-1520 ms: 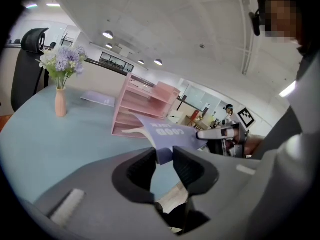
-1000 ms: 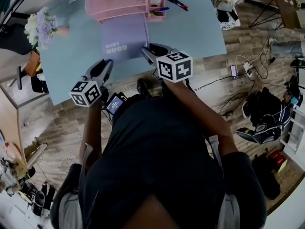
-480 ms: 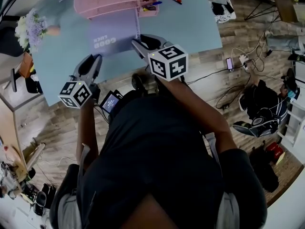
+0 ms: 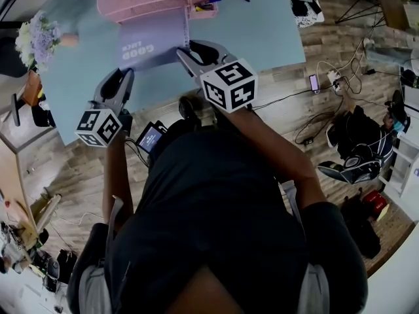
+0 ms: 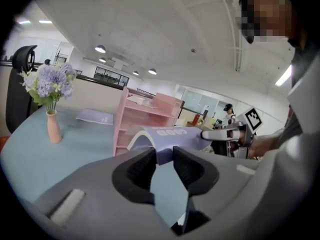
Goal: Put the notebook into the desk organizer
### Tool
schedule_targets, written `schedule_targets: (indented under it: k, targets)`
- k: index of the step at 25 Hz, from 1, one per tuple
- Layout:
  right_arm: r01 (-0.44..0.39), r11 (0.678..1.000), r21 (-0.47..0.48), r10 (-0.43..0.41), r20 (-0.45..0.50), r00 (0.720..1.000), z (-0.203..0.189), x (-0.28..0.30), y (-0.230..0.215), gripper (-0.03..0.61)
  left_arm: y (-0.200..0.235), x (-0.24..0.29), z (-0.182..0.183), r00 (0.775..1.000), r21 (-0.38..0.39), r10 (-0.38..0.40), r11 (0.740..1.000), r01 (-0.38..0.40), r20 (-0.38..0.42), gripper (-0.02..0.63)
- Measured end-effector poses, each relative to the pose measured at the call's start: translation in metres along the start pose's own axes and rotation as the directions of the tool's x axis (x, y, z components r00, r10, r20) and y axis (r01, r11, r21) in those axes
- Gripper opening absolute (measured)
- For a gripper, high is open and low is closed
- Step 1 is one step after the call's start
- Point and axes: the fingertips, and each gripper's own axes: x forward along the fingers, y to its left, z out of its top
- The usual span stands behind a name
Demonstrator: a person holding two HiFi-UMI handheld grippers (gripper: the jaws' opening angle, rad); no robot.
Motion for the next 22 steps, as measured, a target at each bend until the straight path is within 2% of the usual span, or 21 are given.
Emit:
schedule_targets:
  k: [5,10,17,19,22]
  targets:
    - [-0.01,0.999,-0.038,0.01,0.021,1.0,0.0,0.006,0.002,0.107,0.013,0.009,-0.011,1.0,-0.037,0.006,0.999,-0.007,-0.024,0.169]
    - [-0.031,1.0,0.002,0.031,-0.013,0.999,-0.013,0.006,0.009,0.1,0.015,0.006,-0.027,0.999,-0.063,0.008,0.998,-0.011,-0.045,0.168]
    - [-0.05,0.985,0.168,0.067,-0.1,0.993,-0.057,0.011,0.01,0.078,0.023,0.002,-0.067,0.993,-0.089,0.025,0.995,-0.036,-0.118,0.167]
    - [-0.041,0.988,0.15,0.058,-0.111,0.992,-0.061,0.014,0.01,0.078,0.026,0.003,-0.072,0.992,-0.09,0.03,0.995,-0.041,-0.123,0.166]
    - [-0.031,0.999,0.033,0.034,-0.089,0.995,-0.049,0.014,0.016,0.081,0.025,-0.001,-0.066,0.995,-0.073,0.046,0.996,-0.052,-0.084,0.167]
